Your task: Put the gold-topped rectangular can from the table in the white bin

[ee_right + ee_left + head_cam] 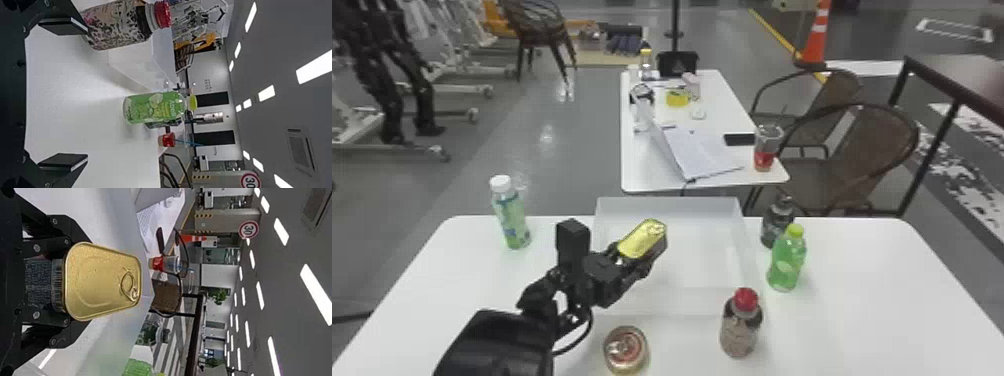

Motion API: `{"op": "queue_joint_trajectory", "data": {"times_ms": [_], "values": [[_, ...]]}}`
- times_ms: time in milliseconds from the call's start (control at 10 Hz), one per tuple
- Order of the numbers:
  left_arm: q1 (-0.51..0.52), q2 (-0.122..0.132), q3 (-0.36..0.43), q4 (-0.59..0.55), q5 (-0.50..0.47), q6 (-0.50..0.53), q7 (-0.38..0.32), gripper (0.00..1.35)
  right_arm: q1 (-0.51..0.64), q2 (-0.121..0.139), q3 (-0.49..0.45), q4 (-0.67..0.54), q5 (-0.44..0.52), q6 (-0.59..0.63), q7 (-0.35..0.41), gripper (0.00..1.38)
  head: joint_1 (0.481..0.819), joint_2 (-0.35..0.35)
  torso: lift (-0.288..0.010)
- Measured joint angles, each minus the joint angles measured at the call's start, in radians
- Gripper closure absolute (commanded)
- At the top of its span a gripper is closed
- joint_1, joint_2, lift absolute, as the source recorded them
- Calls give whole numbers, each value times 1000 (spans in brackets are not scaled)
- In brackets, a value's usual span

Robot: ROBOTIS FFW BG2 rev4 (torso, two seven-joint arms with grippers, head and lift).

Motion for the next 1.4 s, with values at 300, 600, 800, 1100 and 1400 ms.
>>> {"op": "queue_joint_trajectory", "data": {"times_ms": [300, 600, 800, 1100, 1400], "values": [[-23, -13, 31, 40, -82, -24, 0, 91, 0, 0, 0, 1, -1, 0, 1, 153, 549, 0, -100], [-13, -20, 48, 32, -76, -48, 1, 116, 0, 0, 0, 1, -1, 0, 1, 153, 549, 0, -100], [43, -23, 88, -47, -61, -55, 12, 117, 0, 0, 2, 0, -2, 0, 1, 153, 549, 0, -100], [220, -42, 192, -247, -9, -74, 85, 117, 0, 0, 5, -1, 0, 0, 0, 154, 549, 0, -100], [401, -44, 262, -386, 54, -156, 198, 117, 2, 0, 5, -7, 2, 0, -1, 153, 549, 0, -100]]}}
